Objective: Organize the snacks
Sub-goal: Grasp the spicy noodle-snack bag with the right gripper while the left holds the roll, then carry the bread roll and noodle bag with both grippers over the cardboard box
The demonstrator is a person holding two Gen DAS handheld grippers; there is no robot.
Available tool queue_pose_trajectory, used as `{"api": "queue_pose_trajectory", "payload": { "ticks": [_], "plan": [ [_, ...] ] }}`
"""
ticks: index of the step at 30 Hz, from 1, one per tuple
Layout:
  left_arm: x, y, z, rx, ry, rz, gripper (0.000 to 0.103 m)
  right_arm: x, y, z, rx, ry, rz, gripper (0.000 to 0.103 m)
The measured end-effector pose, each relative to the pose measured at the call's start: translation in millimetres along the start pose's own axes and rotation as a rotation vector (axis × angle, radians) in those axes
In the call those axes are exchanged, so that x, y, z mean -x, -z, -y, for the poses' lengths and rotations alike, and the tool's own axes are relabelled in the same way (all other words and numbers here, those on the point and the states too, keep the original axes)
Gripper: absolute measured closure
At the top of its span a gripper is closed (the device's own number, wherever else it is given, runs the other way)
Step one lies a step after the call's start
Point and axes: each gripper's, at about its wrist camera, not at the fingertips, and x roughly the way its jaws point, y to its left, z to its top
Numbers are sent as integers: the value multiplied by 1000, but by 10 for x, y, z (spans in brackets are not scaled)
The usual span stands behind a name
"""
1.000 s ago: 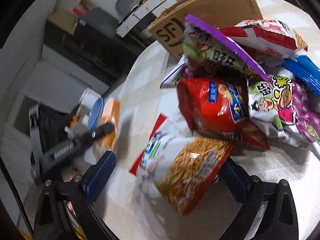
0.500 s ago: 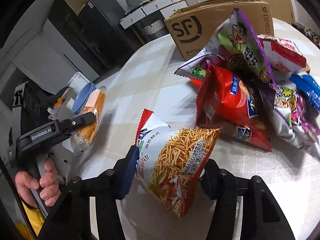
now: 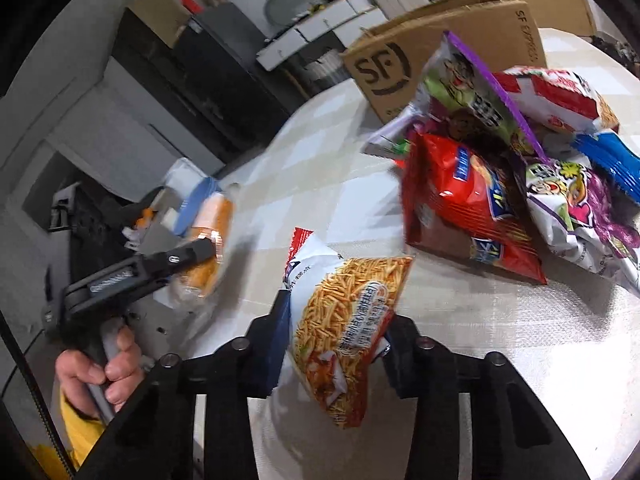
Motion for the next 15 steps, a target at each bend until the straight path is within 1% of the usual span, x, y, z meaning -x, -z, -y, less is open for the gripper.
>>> {"api": "queue_pose_trajectory", "payload": {
  "ticks": [4,9,12,15],
  "plan": [
    [5,18,55,-9,-5,-4,70,112,-6,-79,35,-18,32,66],
    [39,27,151,-27,-7,1,70,176,-17,-26,18,-45,52,66],
    [60,36,245,-50,-10,3,70,284,-51,-4,24,-59,86,67],
    [69,38,346,-75,-10,1,70,465,-120,3,32,-75,140,67]
  ]
}}
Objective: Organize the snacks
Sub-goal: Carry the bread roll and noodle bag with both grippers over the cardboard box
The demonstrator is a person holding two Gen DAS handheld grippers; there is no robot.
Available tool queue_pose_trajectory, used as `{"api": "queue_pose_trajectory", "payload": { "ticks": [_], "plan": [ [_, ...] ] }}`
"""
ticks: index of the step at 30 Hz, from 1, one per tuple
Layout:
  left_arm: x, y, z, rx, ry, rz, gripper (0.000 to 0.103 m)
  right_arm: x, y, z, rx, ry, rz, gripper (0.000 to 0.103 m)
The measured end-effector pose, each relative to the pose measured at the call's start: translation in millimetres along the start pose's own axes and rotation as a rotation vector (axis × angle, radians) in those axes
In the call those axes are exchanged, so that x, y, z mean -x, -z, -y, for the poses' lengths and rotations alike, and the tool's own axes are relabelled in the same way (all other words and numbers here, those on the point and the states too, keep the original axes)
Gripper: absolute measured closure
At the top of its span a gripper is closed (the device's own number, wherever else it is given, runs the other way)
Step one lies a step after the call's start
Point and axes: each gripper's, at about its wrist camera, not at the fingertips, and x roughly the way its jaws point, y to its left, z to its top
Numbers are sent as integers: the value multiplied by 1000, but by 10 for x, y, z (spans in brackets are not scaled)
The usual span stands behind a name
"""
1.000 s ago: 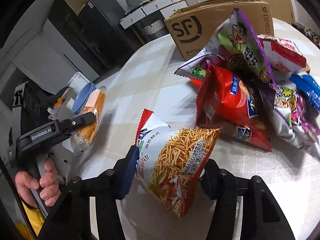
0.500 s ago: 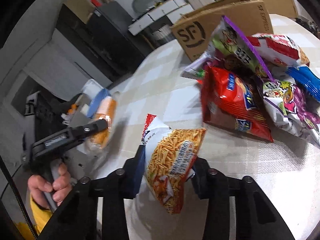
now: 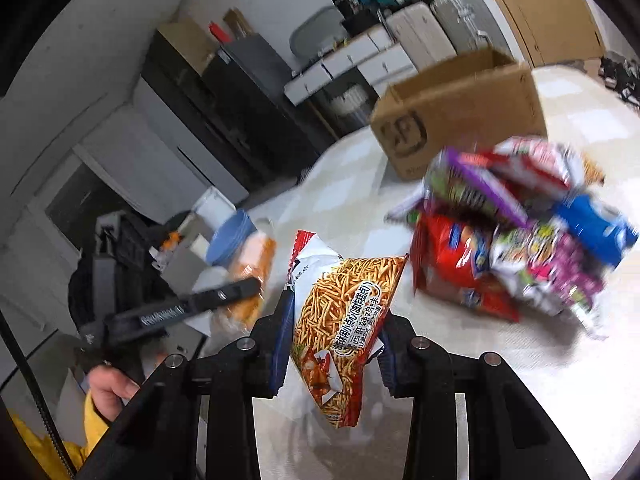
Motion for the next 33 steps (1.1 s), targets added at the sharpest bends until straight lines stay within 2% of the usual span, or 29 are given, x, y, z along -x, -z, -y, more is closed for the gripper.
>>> {"api": "queue_pose_trajectory", "payload": {
  "ticks": [3,10,14,20,25,33],
  "plan": [
    [1,-6,114,-28,-20,10,70,188,-82,-2,12,-2,49,67],
    [30,-57,385,-75,2,15,70,668,-270,26,33,17,161,67],
    [136,-121,602,-112,-8,57,70,983,-330,65,53,48,217,67],
    [279,-180,992,-171,-9,135,70,1331,-360,74,94,110,242,67],
    [279,-175,1314,-223,44,118,70,1541,-323,207,75,119,266,67],
    [261,-118,1498,-234,49,106,70,1583,-299,335,48,105,267,67]
  ]
}}
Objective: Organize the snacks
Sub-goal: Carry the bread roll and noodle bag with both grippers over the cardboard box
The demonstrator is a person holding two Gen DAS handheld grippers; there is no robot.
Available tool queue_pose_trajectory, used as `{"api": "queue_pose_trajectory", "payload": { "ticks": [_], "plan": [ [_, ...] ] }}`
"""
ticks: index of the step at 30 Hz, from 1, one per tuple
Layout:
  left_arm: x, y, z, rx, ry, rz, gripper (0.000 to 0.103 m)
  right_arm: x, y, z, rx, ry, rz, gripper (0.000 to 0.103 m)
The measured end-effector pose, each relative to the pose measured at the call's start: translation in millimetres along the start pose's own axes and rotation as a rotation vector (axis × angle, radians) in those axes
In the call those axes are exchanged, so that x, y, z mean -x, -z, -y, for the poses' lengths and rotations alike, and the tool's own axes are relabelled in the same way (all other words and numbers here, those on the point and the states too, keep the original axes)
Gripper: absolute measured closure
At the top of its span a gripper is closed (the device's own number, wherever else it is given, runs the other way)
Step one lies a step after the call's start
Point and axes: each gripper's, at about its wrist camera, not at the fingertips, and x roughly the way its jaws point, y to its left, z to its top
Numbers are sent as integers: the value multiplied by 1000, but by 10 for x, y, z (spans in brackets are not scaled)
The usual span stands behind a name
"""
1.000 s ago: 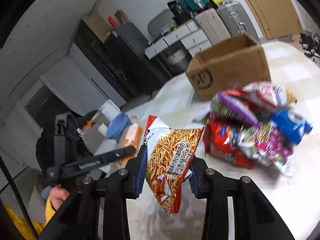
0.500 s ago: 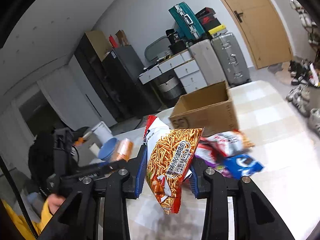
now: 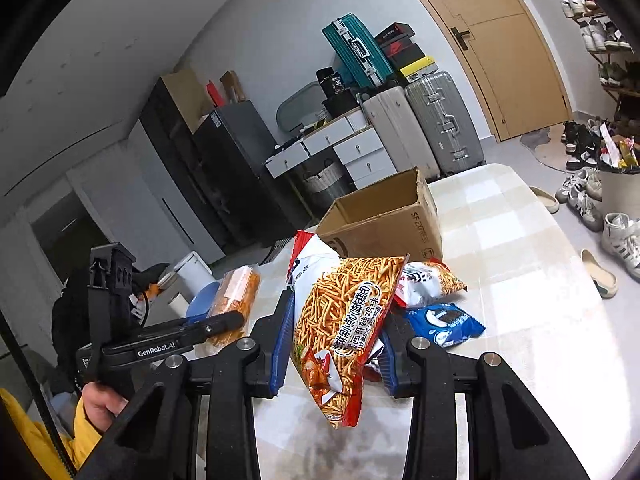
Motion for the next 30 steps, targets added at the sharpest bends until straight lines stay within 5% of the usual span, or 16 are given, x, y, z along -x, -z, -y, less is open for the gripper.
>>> {"api": "queue_pose_trajectory", "payload": {
  "ticks": [13,24,30],
  "plan": [
    [-114,-386,-120,-7,23,-2,70,-219,-592,-7,-10,-76,20,67],
    [-461,-1467,-283,-86,22,40,70,-856,-1443,38,-61,-167,-37,67],
    [-1064,-2144,-346,-85,12,14,70,-1375,-1826,46,-21,-143,-91,67]
  ]
}}
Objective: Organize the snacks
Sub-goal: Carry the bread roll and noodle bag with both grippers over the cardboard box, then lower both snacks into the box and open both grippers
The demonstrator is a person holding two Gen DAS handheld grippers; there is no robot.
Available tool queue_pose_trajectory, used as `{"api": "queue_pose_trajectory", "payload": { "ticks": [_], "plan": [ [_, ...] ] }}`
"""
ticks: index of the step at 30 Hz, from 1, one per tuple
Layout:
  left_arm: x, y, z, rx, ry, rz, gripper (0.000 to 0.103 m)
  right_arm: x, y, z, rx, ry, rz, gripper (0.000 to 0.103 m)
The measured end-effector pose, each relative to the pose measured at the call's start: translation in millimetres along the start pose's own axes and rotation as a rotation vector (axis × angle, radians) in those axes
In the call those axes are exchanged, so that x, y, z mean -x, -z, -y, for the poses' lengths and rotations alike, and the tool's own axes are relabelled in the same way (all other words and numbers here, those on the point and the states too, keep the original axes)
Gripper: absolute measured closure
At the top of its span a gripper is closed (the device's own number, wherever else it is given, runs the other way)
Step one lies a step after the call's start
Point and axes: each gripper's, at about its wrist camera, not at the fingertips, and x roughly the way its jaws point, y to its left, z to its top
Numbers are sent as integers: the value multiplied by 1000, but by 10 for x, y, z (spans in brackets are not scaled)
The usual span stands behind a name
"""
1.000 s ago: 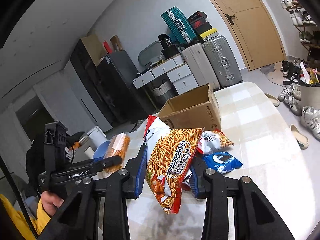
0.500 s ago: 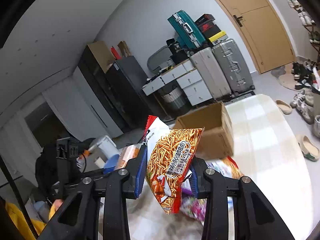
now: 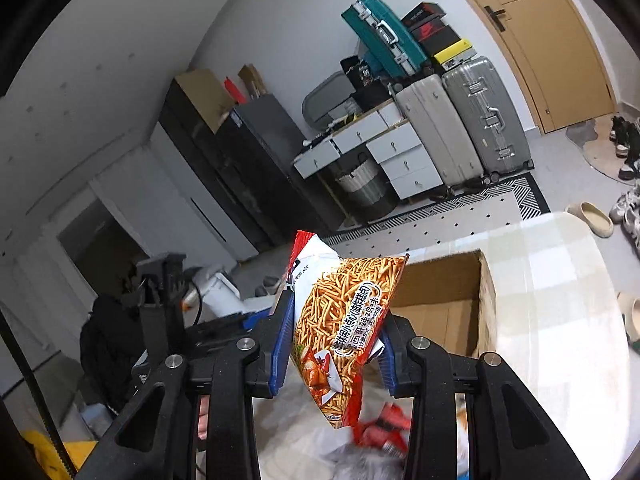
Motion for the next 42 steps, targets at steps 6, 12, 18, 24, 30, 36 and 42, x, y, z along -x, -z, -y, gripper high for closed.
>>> {"api": "queue_pose_trajectory", "payload": {
  "ticks": [6,12,18,24,30,36,42],
  "plan": [
    [-729,-421,-16,-4,-7,-55,70,-530,-275,254,-24,36,-65,67],
    [-1371,-628,-131,18,-15,-111,70,-1001,-301,585,-38,107,-149,66],
    [-1841,-612,-202,17,7,-172,70,-1269,-219,773,-37,150,-198,66],
    [-2097,-467,-128,-13,-2,-198,70,-1312,-98,919,-47,182,-203,66],
    [-2225,-353,-14,-29,-21,-215,70,-1385,-74,940,-27,213,-227,66],
    [-2194,-253,31,-30,-49,-207,69,-1474,-36,1003,-24,242,-263,66],
    [-2056,-155,53,-55,-50,-200,66,-1531,-9,1039,-27,263,-280,66]
  ]
}}
